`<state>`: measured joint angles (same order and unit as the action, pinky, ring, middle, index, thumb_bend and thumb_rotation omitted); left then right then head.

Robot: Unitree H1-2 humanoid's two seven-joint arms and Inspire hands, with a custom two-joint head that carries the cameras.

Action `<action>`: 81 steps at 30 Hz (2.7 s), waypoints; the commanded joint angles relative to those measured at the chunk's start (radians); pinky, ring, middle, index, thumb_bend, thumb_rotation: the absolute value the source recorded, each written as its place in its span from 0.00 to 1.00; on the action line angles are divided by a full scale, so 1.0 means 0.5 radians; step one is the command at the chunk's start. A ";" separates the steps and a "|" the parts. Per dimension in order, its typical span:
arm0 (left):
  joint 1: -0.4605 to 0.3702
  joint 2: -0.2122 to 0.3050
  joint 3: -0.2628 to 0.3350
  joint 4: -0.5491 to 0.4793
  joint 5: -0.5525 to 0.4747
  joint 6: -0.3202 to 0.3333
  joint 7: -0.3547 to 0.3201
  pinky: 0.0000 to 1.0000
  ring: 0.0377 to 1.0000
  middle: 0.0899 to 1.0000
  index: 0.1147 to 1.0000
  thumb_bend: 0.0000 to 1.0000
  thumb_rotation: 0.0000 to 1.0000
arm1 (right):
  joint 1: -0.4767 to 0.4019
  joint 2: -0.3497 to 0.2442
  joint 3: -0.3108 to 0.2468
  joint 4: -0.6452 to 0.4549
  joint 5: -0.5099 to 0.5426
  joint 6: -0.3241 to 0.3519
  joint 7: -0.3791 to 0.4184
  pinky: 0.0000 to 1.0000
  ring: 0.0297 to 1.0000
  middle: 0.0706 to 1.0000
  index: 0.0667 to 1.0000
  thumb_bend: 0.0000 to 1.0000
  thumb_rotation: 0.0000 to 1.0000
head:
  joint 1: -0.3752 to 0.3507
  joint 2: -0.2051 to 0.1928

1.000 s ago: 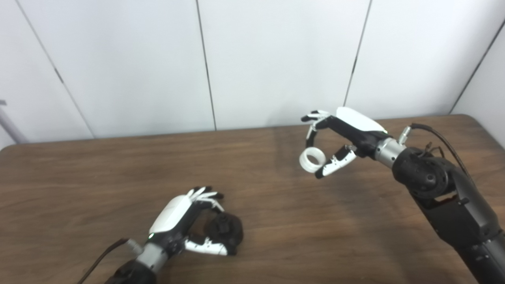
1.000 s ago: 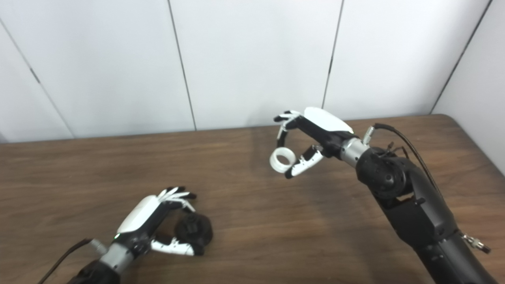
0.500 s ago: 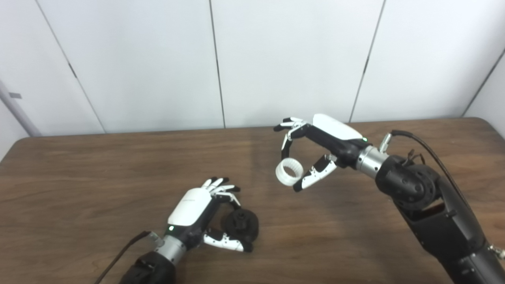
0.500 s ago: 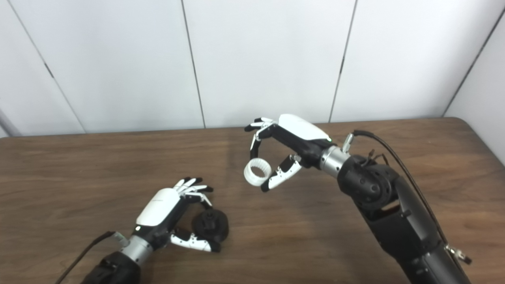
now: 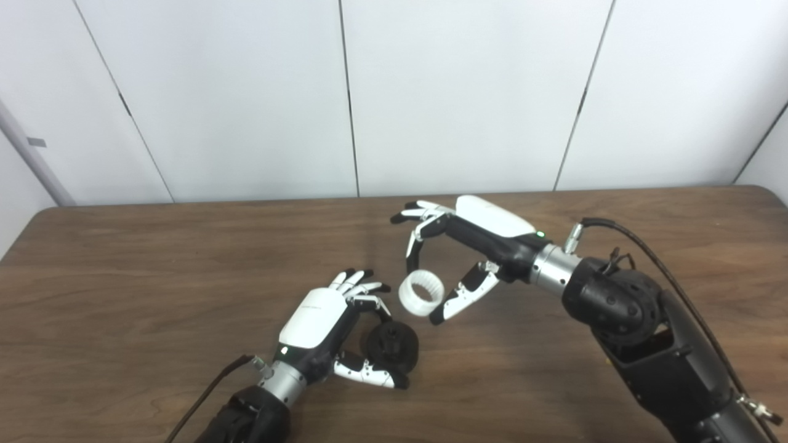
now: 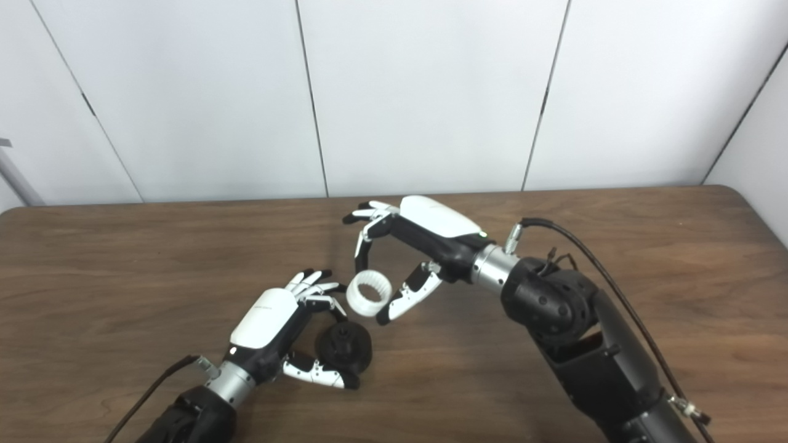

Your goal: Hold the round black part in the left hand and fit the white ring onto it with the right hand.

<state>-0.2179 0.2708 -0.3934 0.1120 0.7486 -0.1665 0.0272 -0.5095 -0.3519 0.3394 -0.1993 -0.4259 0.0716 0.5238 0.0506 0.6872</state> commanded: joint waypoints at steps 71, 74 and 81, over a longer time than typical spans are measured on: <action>0.212 0.023 -0.040 -0.510 -0.017 0.233 -0.355 1.00 0.97 0.83 0.41 0.52 0.05 | 0.096 0.079 0.103 0.090 0.037 -0.068 0.037 0.87 0.98 0.89 0.44 0.52 0.13 | -0.006 0.126; 0.216 0.031 -0.036 -0.514 -0.019 0.225 -0.353 1.00 0.96 0.82 0.41 0.52 0.05 | 0.112 0.072 0.103 0.061 0.017 -0.035 0.041 0.87 0.98 0.89 0.44 0.52 0.13 | -0.013 0.126; 0.220 0.031 -0.022 -0.511 -0.018 0.214 -0.350 1.00 0.96 0.82 0.41 0.52 0.05 | 0.130 0.070 0.093 0.069 0.009 -0.059 0.026 0.84 0.98 0.89 0.44 0.52 0.13 | -0.023 0.127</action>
<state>-0.1151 0.2735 -0.4049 -0.1171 0.7399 -0.0403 -0.1397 -0.4133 -0.3128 0.4028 -0.1343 -0.4238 0.0543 0.5531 0.0399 0.7501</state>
